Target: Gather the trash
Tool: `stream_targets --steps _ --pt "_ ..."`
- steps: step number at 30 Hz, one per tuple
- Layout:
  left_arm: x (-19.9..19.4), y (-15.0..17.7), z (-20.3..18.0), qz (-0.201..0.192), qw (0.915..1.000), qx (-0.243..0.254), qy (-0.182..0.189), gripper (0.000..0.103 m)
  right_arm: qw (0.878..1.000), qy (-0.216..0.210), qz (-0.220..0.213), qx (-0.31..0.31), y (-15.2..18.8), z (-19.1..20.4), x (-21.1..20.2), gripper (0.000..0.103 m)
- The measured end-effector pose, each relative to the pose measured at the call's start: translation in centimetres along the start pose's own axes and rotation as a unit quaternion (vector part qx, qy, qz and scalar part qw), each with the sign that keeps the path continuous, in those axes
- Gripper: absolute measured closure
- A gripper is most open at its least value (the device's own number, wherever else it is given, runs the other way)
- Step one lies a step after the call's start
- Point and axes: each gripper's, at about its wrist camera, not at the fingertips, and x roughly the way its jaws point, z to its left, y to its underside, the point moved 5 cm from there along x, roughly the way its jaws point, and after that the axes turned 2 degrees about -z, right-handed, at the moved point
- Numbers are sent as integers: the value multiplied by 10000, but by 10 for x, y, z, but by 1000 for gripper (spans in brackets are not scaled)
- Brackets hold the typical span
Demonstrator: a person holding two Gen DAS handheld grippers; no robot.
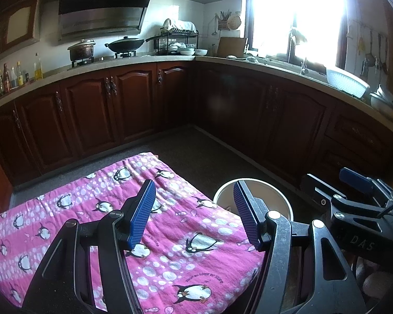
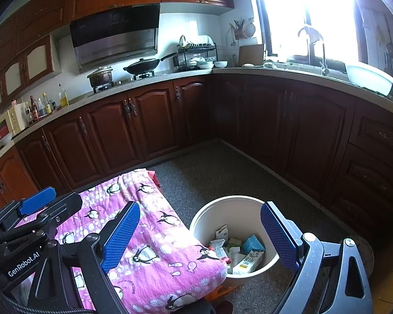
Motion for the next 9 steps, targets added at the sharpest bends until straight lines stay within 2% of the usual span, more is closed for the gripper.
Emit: stream_targets --steps 9 --pt "0 3 0 -41 10000 69 35 42 10000 -9 32 -2 0 -1 3 11"
